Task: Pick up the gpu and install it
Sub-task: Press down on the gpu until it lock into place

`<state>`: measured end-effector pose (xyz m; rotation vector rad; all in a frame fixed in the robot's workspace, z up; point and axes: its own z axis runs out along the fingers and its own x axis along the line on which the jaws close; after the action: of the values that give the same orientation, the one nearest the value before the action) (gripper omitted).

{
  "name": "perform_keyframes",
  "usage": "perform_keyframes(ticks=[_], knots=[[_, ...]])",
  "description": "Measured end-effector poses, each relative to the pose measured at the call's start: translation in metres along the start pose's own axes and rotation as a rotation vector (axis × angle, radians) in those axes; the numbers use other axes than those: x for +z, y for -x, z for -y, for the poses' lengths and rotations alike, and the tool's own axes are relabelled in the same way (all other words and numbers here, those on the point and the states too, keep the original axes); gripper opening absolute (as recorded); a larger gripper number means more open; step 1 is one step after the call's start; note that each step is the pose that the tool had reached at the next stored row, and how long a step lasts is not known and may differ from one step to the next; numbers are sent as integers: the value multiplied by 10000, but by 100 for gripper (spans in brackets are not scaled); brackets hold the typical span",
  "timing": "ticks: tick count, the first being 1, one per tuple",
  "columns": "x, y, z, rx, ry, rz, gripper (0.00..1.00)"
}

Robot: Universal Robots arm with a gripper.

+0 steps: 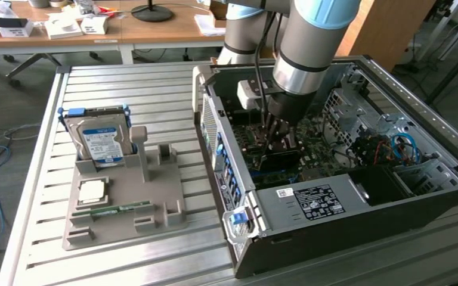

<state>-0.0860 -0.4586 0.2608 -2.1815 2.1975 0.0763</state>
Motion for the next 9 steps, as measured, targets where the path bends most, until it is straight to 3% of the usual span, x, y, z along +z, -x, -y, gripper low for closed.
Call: perform_keyframes(ticks=[9], knots=[[-39,4,0,1,-7,14,11]])
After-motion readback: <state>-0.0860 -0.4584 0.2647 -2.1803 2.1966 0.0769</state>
